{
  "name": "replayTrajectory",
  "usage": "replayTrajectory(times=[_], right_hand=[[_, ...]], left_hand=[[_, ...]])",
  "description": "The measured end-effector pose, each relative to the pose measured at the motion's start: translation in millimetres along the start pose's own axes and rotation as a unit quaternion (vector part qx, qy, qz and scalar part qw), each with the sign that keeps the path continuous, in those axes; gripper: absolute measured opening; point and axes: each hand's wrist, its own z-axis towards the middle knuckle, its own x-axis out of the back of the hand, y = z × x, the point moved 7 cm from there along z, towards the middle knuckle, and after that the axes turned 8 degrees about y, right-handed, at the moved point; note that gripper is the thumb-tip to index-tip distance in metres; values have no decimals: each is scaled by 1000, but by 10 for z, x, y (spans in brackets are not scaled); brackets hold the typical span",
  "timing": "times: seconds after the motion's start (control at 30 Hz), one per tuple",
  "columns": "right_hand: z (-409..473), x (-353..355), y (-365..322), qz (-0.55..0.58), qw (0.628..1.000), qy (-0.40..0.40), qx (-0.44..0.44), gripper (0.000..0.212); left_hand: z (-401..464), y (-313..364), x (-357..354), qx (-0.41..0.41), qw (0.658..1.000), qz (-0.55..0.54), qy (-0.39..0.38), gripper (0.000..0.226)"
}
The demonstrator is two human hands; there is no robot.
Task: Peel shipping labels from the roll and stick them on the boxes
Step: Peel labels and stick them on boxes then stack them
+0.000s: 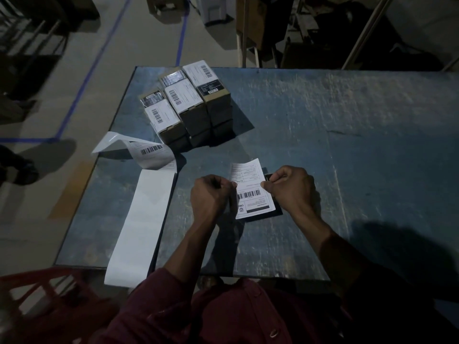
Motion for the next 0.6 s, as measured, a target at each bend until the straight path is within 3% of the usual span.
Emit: replayTrajectory(times=[0.6], right_hand=[[-28, -20, -7, -23, 999, 17, 42, 24]], left_hand=[[74, -20, -10, -10, 1000, 29, -7, 21]])
